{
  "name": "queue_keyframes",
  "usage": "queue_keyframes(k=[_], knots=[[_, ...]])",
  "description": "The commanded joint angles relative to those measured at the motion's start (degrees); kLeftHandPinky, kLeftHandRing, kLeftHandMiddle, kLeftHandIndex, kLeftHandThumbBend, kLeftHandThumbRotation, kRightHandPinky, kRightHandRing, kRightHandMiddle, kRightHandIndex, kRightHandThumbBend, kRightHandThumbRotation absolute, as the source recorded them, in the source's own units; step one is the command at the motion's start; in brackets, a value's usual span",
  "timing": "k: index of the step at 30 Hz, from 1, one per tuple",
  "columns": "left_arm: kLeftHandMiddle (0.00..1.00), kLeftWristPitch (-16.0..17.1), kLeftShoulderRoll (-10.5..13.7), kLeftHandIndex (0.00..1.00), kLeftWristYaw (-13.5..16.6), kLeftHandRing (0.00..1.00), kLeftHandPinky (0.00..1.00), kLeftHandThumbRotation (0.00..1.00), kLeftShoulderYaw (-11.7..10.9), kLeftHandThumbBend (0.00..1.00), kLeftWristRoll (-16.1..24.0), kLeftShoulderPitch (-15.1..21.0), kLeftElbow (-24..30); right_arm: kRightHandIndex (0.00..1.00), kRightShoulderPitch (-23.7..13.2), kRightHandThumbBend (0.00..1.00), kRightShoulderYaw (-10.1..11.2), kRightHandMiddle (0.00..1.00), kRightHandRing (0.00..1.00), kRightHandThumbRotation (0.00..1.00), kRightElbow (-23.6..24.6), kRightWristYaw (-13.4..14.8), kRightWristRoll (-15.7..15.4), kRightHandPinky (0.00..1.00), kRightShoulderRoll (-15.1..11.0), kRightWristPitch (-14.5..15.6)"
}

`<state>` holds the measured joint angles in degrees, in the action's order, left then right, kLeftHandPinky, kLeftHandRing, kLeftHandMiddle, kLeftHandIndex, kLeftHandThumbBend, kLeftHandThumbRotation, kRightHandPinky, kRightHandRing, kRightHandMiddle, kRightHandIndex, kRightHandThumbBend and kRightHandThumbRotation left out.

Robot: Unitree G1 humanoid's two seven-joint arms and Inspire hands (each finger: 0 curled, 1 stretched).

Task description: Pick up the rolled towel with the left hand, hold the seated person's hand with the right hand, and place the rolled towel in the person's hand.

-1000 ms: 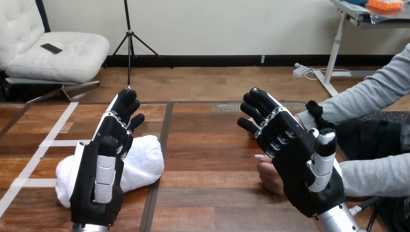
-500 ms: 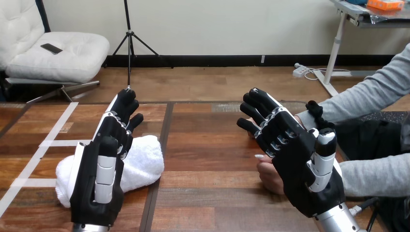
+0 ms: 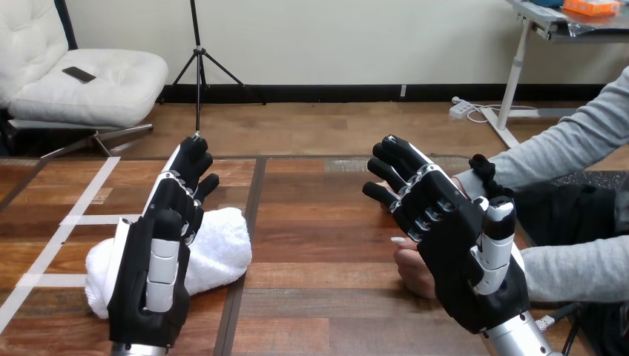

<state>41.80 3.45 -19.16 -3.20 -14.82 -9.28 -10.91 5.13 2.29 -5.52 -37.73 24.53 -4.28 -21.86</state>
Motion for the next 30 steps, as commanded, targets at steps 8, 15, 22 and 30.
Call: queue_keyframes(k=[8,15,22,30], knots=[[0.95,4.65,1.32,0.91,2.11,0.94,0.90,0.96,-1.57,0.75,5.50,4.31,-0.17,0.90,-2.63,0.90,0.18,0.94,0.95,1.00,1.47,0.12,0.20,0.91,0.04,-0.81],[0.94,4.78,3.07,0.91,3.65,0.94,0.90,0.91,-2.44,0.78,8.85,6.06,-0.72,0.90,-2.83,0.91,0.09,0.94,0.96,1.00,1.28,-0.08,0.41,0.91,0.04,-0.48],[0.94,1.89,4.43,0.91,6.71,0.94,0.90,0.88,-3.33,0.91,14.07,6.96,0.88,0.90,-3.18,0.91,0.11,0.94,0.96,1.00,0.55,-0.35,0.33,0.91,0.18,-1.05],[0.96,-0.14,6.94,0.93,7.62,0.97,0.93,0.83,-3.04,0.99,16.77,8.91,0.82,0.90,-3.38,0.92,0.08,0.94,0.96,1.00,0.42,-0.04,0.08,0.92,0.40,-1.20]])
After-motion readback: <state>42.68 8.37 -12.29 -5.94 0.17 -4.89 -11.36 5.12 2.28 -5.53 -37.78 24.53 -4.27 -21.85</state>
